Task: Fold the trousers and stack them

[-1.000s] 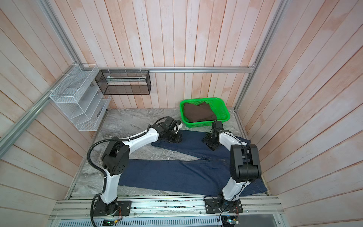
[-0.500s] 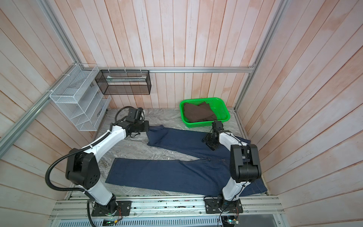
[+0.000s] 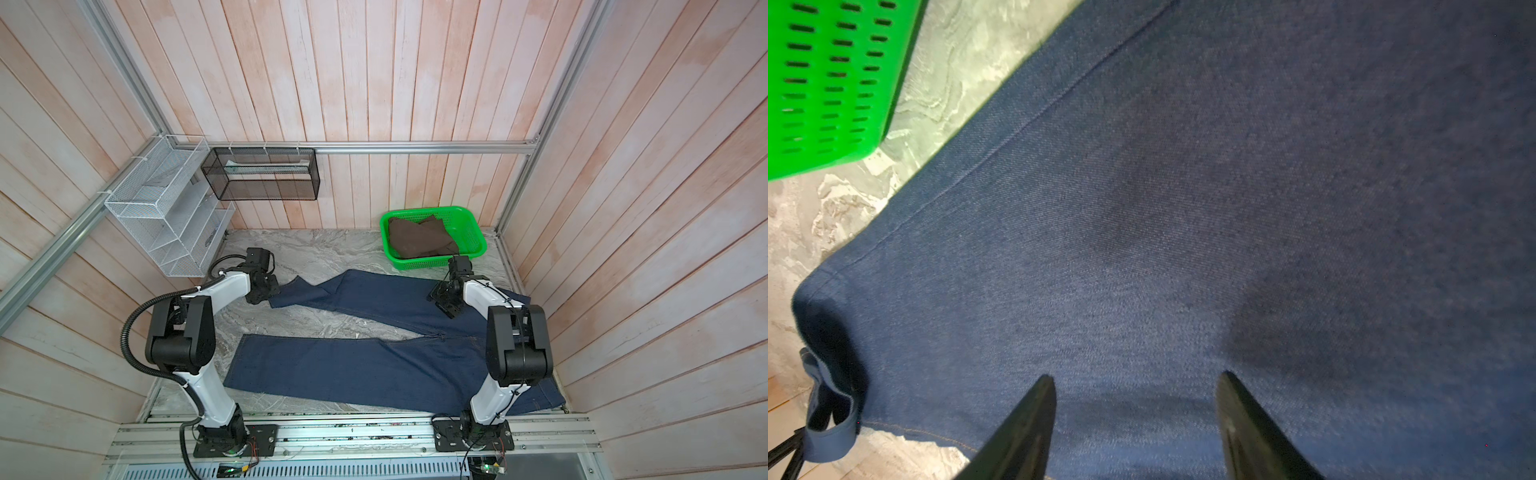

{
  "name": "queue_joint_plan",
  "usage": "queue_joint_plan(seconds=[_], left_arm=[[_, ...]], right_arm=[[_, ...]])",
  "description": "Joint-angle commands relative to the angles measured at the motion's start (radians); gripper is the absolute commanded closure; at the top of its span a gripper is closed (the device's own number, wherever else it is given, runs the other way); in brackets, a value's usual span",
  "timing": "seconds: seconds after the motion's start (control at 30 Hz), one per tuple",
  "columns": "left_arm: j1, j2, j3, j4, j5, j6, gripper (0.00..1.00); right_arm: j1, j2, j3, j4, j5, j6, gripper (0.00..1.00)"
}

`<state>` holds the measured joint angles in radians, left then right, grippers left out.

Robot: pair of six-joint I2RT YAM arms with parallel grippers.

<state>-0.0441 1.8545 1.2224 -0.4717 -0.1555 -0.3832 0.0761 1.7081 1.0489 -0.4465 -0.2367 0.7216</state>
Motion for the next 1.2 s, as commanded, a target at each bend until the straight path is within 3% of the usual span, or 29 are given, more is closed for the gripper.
queue_joint_plan(seconds=[0.0,0.13,0.33,0.5,0.67,0.73,0.93,1.07,1.17], left_arm=[[-0.002,-0.051,0.023,0.094,0.135,-0.005,1.0],[-0.013,-0.107,0.035,0.162,0.224,0.001,1.0],[0.11,-0.075,0.088,0.098,0.151,-0.17,1.0],[0.219,-0.05,0.009,0.085,0.091,-0.338,1.0],[0.24,0.047,0.034,0.045,0.156,-0.343,0.99],[0.24,0.069,0.037,0.038,0.184,-0.331,0.94],[0.24,0.0,0.008,0.03,0.182,-0.304,0.66],[0.218,-0.112,0.006,0.017,0.174,-0.26,0.58],[0.151,-0.185,0.015,0.001,0.177,-0.204,0.55]], right_arm=[[0.002,-0.005,0.026,-0.028,0.001,-0.014,0.37],[0.001,0.003,0.033,-0.027,-0.001,-0.011,0.38],[0.003,0.008,0.042,-0.032,-0.001,-0.013,0.38],[0.003,0.011,0.041,-0.029,-0.004,-0.013,0.38],[0.003,0.02,0.042,-0.029,-0.008,-0.014,0.38],[0.003,0.02,0.042,-0.027,-0.009,-0.014,0.38],[0.003,0.018,0.036,-0.027,-0.001,-0.019,0.37],[0.002,0.025,0.04,-0.035,0.01,-0.021,0.36],[0.003,0.031,0.052,-0.051,0.033,-0.025,0.34]])
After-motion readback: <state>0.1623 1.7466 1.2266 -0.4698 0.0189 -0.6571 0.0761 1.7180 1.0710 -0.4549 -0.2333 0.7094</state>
